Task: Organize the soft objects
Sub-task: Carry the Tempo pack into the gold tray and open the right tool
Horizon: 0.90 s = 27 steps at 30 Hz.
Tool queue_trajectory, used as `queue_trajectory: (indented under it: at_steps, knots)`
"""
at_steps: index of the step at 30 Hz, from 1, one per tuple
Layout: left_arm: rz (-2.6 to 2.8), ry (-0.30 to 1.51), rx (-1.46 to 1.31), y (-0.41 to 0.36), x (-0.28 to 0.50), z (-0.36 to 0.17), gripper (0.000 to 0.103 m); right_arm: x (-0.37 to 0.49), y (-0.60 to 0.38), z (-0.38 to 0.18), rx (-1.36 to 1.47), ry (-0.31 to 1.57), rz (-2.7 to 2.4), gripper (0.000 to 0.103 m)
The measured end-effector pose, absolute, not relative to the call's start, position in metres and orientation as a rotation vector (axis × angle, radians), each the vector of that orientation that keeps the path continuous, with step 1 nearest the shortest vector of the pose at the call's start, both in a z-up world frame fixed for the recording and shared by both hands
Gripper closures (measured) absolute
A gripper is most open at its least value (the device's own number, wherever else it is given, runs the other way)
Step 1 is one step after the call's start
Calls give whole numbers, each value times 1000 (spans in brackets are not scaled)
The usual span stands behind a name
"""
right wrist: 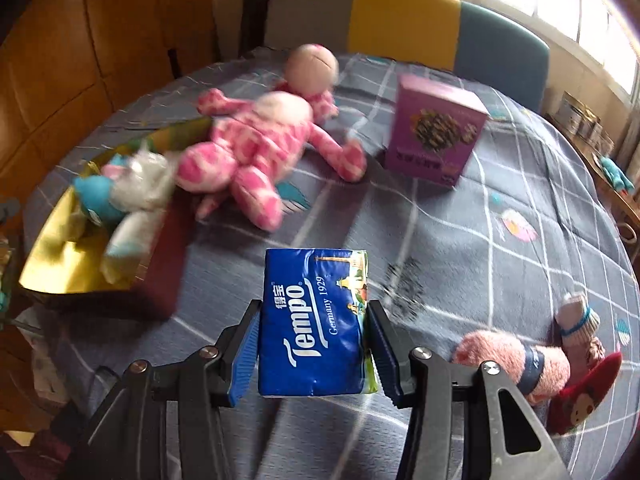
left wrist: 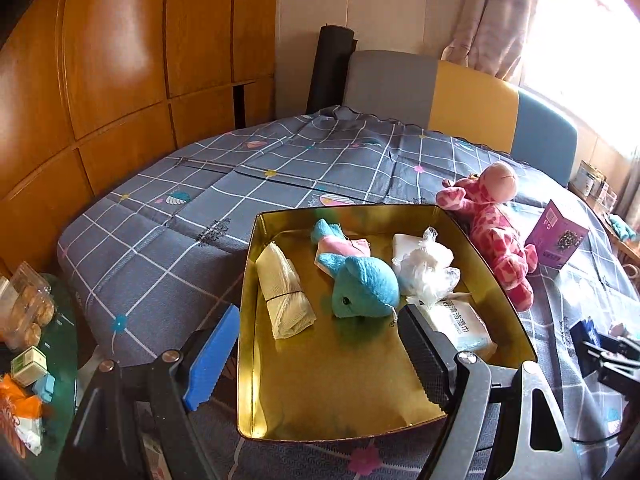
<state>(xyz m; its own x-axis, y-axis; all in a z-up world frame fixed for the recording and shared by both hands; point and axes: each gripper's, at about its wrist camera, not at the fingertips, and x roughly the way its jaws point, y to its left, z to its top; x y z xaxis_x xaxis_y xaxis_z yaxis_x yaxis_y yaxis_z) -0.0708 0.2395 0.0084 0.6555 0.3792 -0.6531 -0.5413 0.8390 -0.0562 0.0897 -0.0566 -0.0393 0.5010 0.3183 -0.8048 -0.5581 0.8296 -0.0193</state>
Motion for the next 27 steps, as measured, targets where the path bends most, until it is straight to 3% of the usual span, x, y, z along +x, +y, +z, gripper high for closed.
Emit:
queue_trajectory:
  at_steps: [10,23,27]
  knots:
    - [539,635,-251,243,-82,20,20,67,50,-4,-269,891,824,52]
    - [570,647,-274,258,-85,13,20,69,171,-72,-309,1066,919,50]
    - [578,648,-266,259,-85,12,20,66,172,-74,-295,1058,935,44]
